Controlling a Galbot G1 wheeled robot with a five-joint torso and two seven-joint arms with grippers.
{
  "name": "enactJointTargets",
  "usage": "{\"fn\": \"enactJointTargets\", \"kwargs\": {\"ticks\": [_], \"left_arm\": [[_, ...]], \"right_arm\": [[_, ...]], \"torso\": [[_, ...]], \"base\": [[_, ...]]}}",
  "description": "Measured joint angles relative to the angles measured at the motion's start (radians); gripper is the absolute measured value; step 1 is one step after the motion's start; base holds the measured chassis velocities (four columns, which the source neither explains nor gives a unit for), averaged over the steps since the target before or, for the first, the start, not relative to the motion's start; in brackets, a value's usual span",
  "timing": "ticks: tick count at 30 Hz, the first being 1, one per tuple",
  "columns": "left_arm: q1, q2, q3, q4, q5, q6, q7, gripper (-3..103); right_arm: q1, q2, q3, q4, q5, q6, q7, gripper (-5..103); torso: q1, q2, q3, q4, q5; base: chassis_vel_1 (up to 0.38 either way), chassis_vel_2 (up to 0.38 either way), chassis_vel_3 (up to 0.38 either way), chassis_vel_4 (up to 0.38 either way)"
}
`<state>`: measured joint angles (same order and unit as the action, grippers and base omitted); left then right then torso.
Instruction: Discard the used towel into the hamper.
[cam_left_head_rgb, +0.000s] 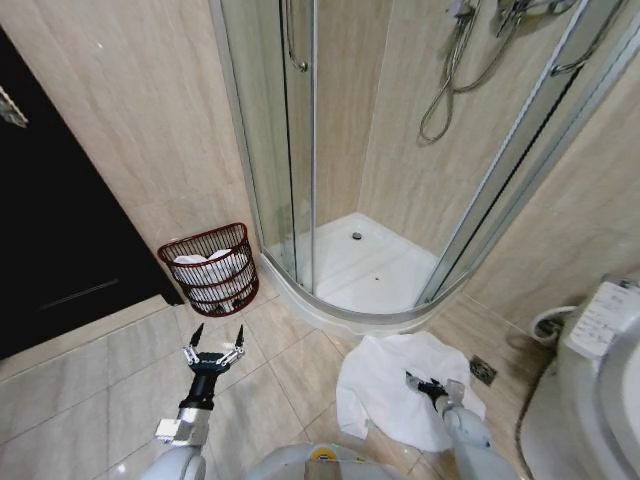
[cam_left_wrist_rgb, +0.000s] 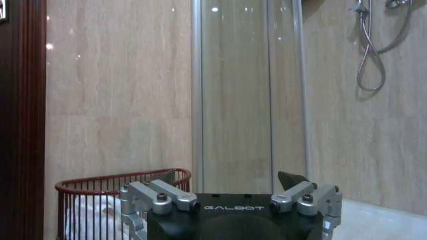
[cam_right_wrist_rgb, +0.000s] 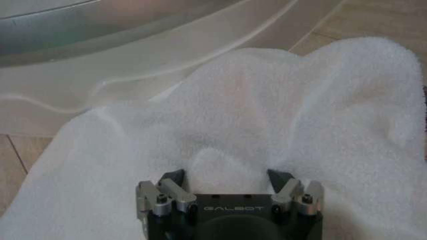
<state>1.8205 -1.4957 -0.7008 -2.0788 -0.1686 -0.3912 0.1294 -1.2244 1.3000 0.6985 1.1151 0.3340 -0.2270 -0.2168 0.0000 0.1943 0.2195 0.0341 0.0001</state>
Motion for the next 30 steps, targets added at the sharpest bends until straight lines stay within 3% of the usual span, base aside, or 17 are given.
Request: {"fn": "enactJointTargets", "kwargs": {"ticks": [1,6,7,10,13,15,16,19,20,21,24,25,27,30], "left_arm": [[-0.001,-0.001,0.002,0.000,0.001,0.001,0.000,100],[-0.004,-0.004,0.008,0.000,0.007,0.006,0.001,100],[-0.005,-0.006,0.011,0.001,0.010,0.007,0.001,100],[-0.006,-0.009,0.017,0.004,0.015,0.007,0.002,100],[-0.008,-0.013,0.026,0.004,0.020,0.013,0.002,100],[-0.009,-0.014,0.028,0.003,0.020,0.016,0.002,100],[-0.011,-0.014,0.030,0.003,0.021,0.020,0.002,100],[-0.014,-0.015,0.033,0.001,0.021,0.026,0.002,100],[-0.015,-0.016,0.035,0.000,0.022,0.028,0.003,100],[-0.015,-0.016,0.037,-0.001,0.022,0.030,0.003,100],[-0.016,-0.016,0.040,-0.004,0.022,0.032,0.003,100],[-0.017,-0.016,0.040,-0.005,0.021,0.034,0.003,100],[-0.018,-0.016,0.041,-0.006,0.021,0.034,0.003,100],[-0.021,-0.016,0.041,-0.008,0.015,0.034,0.003,100]], "right_arm": [[0.002,-0.001,0.002,-0.005,0.001,0.004,-0.005,80],[0.011,-0.002,0.005,-0.032,0.000,0.026,-0.006,73],[0.012,-0.003,0.007,-0.038,0.000,0.031,-0.006,65],[0.013,-0.003,0.009,-0.050,0.000,0.041,-0.009,65],[0.017,-0.004,0.012,-0.073,0.000,0.060,-0.013,48],[0.019,-0.004,0.012,-0.080,0.000,0.066,-0.016,48],[0.021,-0.005,0.013,-0.090,0.000,0.077,-0.022,41],[0.025,-0.004,0.015,-0.108,0.001,0.105,-0.026,33],[0.028,-0.001,0.015,-0.116,0.003,0.129,-0.026,33],[0.028,0.003,0.016,-0.120,0.005,0.159,-0.024,25],[0.021,0.011,0.016,-0.106,0.008,0.216,-0.004,25],[0.008,0.017,0.017,-0.080,0.010,0.247,0.014,18],[-0.013,0.025,0.022,-0.036,0.013,0.276,0.036,18],[-0.107,0.057,0.051,0.141,0.042,0.327,0.094,8]], "torso": [[0.000,0.000,0.000,0.0000,-0.0002],[0.000,0.000,0.000,0.0001,0.0000],[0.000,0.000,0.000,0.0001,0.0000],[0.000,0.000,0.000,0.0001,-0.0001],[0.000,0.000,0.000,0.0002,-0.0001],[0.000,0.000,0.000,0.0002,-0.0001],[0.000,0.000,0.000,0.0002,-0.0001],[0.000,0.000,0.000,0.0001,-0.0001],[0.000,0.000,0.000,0.0001,-0.0001],[0.000,0.000,0.000,0.0000,0.0001],[0.000,0.000,0.000,0.0000,0.0002],[0.000,0.000,0.000,0.0000,0.0003],[0.000,0.000,0.000,0.0002,0.0002],[0.000,0.000,0.000,0.0000,0.0002]], "base": [[0.000,0.000,0.000,0.000],[0.000,0.000,0.000,0.000],[0.000,0.000,0.000,0.000],[0.000,0.000,0.000,0.000],[0.000,0.000,0.000,0.000],[0.000,0.000,0.000,0.000],[0.000,0.000,0.000,0.000],[0.000,0.000,0.000,0.000],[0.000,0.000,0.000,0.000],[0.000,0.000,0.000,0.000],[0.000,0.000,0.000,0.000],[0.000,0.000,0.000,0.000],[0.000,0.000,0.000,0.000],[0.000,0.000,0.000,0.000]]}}
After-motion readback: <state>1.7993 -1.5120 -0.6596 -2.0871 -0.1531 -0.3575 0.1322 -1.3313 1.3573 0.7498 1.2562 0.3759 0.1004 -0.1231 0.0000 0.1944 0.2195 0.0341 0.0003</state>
